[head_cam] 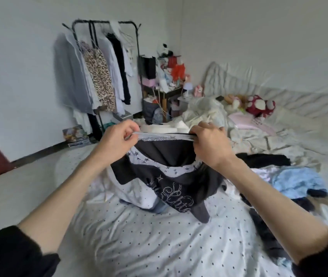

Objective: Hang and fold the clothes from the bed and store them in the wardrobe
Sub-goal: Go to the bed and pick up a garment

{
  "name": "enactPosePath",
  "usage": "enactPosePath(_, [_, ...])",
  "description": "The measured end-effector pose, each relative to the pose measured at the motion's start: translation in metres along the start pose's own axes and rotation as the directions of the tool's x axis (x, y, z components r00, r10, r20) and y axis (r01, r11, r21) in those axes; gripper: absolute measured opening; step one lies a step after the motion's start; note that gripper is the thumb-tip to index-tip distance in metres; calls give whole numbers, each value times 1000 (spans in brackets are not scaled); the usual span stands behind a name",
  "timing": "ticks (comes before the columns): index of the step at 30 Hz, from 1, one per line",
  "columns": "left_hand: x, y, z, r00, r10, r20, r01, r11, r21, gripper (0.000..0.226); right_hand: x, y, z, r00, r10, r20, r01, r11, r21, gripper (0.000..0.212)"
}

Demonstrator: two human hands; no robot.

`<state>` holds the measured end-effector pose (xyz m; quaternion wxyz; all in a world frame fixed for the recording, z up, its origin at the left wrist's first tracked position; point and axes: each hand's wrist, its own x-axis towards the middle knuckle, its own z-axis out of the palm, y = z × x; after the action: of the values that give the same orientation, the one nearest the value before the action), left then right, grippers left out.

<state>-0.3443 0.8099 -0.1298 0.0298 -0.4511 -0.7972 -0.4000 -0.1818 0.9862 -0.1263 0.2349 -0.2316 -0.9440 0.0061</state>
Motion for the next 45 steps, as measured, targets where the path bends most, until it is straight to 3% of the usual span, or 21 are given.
enactPosePath(5, [-80, -49, -122, 968, -199, -152, 212, 975, 72, 18, 24, -116, 1, 974, -222, -53, 226, 970, 89, 35])
enactPosePath(8, [-149, -79, -174, 915, -330, -233, 373, 912, 171, 17, 22, -194, 16, 920, -389, -38, 391, 917, 79, 34])
enactPosePath(14, [-294, -110, -239, 751, -524, -402, 622, 765, 165, 21, -9, -327, 53, 801, -596, 53, 584, 798, 152, 34])
enactPosePath(17, [-363, -112, -265, 617, -589, -521, 732, 672, 107, 33, -23, -387, 66, 722, -683, 106, 642, 720, 265, 34])
enactPosePath(21, [-442, -108, -283, 387, -646, -658, 864, 504, 13, 24, -48, -468, 79, 552, -816, 169, 745, 574, 338, 30])
enactPosePath(24, [-489, -102, -290, 222, -704, -675, 932, 356, -65, 16, -73, -521, 83, 407, -887, 220, 739, 461, 492, 30])
enactPosePath(25, [-502, -99, -291, 197, -733, -651, 938, 333, -91, 16, -81, -533, 84, 356, -899, 255, 710, 438, 551, 32])
enactPosePath(29, [-558, -67, -291, 83, -815, -573, 936, 262, -237, 12, -123, -587, 86, 28, -954, 299, 630, 249, 736, 33])
enactPosePath(31, [-586, -50, -288, 6, -820, -572, 934, 208, -289, 13, -149, -614, 86, -95, -961, 261, 595, 155, 789, 34])
enactPosePath(33, [-608, -37, -286, -76, -799, -596, 951, 121, -283, 14, -173, -635, 85, -167, -965, 203, 572, 73, 817, 33])
enactPosePath(35, [-636, -26, -284, -213, -714, -667, 956, -10, -293, 18, -200, -660, 81, -193, -972, 135, 547, 7, 837, 28])
enactPosePath(38, [-679, -9, -286, -417, -521, -745, 908, -197, -370, 20, -239, -700, 67, -132, -991, -33, 489, -94, 867, 22])
enactPosePath(39, [-687, -7, -286, -458, -466, -757, 889, -251, -383, 20, -245, -704, 64, -76, -994, -83, 457, -109, 883, 20])
enactPosePath(41, [-716, -3, -294, -535, -326, -779, 833, -359, -421, 17, -271, -733, 55, -54, -984, -172, 427, -178, 886, 17])
enactPosePath(43, [-741, -5, -305, -569, -245, -785, 805, -360, -471, 15, -295, -762, 50, -145, -975, -170, 479, -220, 850, 17])
enactPosePath(45, [-760, -9, -320, -588, -249, -770, 804, -284, -523, 10, -313, -789, 48, -224, -968, -115, 537, -221, 814, 19])
